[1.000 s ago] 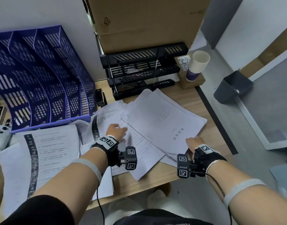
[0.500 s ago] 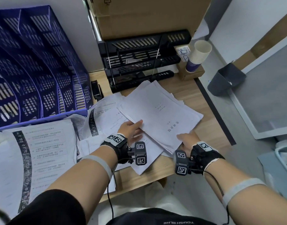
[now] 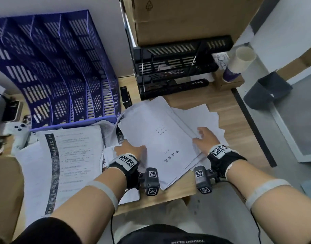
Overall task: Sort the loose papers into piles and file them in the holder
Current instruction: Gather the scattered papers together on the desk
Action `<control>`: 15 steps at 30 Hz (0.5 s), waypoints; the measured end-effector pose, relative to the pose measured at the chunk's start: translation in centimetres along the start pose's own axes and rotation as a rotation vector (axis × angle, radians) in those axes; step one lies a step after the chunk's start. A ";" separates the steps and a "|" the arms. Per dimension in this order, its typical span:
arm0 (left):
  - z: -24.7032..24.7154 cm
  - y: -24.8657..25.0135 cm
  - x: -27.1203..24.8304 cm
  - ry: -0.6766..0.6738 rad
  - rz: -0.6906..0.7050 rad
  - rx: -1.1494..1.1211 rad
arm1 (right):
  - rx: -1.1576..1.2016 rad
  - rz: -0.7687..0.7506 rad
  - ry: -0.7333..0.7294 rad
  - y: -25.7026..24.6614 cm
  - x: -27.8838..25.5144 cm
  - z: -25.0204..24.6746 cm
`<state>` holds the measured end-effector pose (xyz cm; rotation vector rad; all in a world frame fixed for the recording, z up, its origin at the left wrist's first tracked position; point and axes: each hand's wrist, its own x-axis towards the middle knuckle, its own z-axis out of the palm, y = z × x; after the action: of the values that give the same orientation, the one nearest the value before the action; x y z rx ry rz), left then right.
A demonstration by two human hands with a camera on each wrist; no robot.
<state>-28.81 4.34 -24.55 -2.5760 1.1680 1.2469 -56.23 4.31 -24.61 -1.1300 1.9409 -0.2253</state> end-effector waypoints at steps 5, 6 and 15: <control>1.0 0.8 0.2 0.015 -0.013 -0.484 | -0.117 0.027 -0.134 -1.6 0.9 1.6; 1.2 0.8 0.4 0.017 -0.023 -0.557 | -0.147 0.024 -0.160 -1.5 0.8 1.8; -0.4 0.7 -0.7 -0.171 0.351 -0.607 | 0.073 0.030 -0.107 -2.1 -0.1 2.4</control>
<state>-29.31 4.14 -23.58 -2.6172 1.4247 2.1427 -53.06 3.77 -24.96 -1.0444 1.8395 -0.2134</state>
